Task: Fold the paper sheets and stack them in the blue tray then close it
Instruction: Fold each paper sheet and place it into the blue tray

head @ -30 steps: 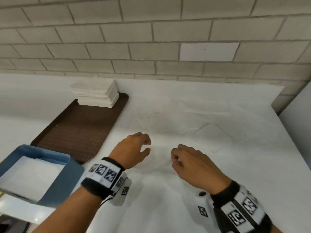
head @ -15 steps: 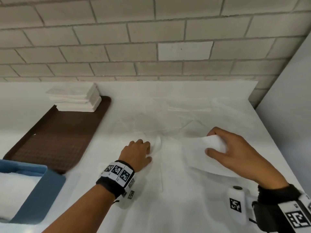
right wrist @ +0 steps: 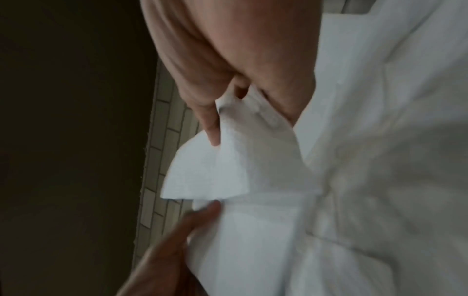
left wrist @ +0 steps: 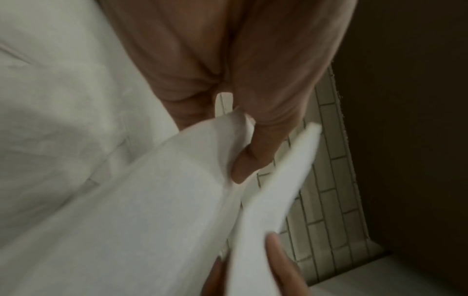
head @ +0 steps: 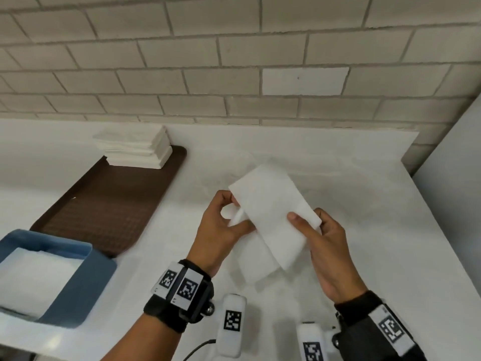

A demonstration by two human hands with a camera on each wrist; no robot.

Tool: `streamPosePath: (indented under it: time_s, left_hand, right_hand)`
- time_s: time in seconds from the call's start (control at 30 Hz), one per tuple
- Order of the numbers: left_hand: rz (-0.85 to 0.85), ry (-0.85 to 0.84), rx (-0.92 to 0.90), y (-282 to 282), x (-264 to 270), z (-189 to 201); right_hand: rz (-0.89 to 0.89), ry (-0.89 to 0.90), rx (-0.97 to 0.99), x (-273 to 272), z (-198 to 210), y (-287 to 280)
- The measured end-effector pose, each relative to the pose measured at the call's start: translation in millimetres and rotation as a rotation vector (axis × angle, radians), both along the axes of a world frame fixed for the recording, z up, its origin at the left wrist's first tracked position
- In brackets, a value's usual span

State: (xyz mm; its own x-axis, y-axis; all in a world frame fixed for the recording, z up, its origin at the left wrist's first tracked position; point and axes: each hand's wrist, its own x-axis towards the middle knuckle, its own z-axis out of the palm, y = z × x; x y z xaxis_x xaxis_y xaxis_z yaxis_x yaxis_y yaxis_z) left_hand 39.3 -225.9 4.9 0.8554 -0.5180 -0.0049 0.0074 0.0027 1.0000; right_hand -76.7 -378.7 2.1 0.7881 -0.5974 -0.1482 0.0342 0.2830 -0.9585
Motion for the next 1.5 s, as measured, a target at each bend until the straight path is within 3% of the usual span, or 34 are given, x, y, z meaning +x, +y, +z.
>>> streamPosePath:
  time_s: [0.17, 0.3, 0.57, 0.77, 0.9, 1.0, 1.2, 1.37, 1.43, 1.5]
  left_hand:
    - [-0.036, -0.019, -0.071, 4.6, -9.3, 0.2]
    - [-0.019, 0.064, -0.141, 7.4, -11.1, -4.2]
    - [0.308, 0.205, -0.387, 8.3, -23.5, -1.0]
    - [0.239, 0.49, -0.411, 11.9, -27.0, -2.1]
    - [0.163, 0.422, -0.311, 21.8, -18.8, 2.0]
    - [0.118, 0.391, -0.292, 28.5, -15.0, 6.6]
    - [0.047, 0.365, -0.253, 36.7, -14.9, 11.8]
    - [0.059, 0.305, -0.356, 56.1, -7.0, 17.2]
    - [0.054, 0.277, -0.282, 64.7, -3.4, 14.6]
    - [0.084, 0.153, -0.086, 73.9, 1.5, 5.3]
  right_hand:
    - [0.103, 0.032, 0.144, 2.6, -13.3, 17.1]
    - [0.138, 0.016, 0.199, 4.0, -16.1, 30.4]
    - [0.037, 0.017, 0.122, 4.1, -21.1, 54.3]
    - [0.043, 0.002, -0.004, 2.1, -22.4, 65.5]
    - [0.166, 0.116, -0.284, -0.1, -25.4, 56.6]
    - [0.277, 0.173, -0.373, 4.6, -18.5, 49.8]
    - [0.421, 0.043, -0.424, 20.0, -4.6, 55.7]
    - [0.414, -0.034, -0.423, 32.1, -4.4, 72.2]
    - [0.452, -0.025, -0.423, 37.6, -7.2, 80.1]
    - [0.502, 0.041, -0.424, 44.4, -12.0, 88.4]
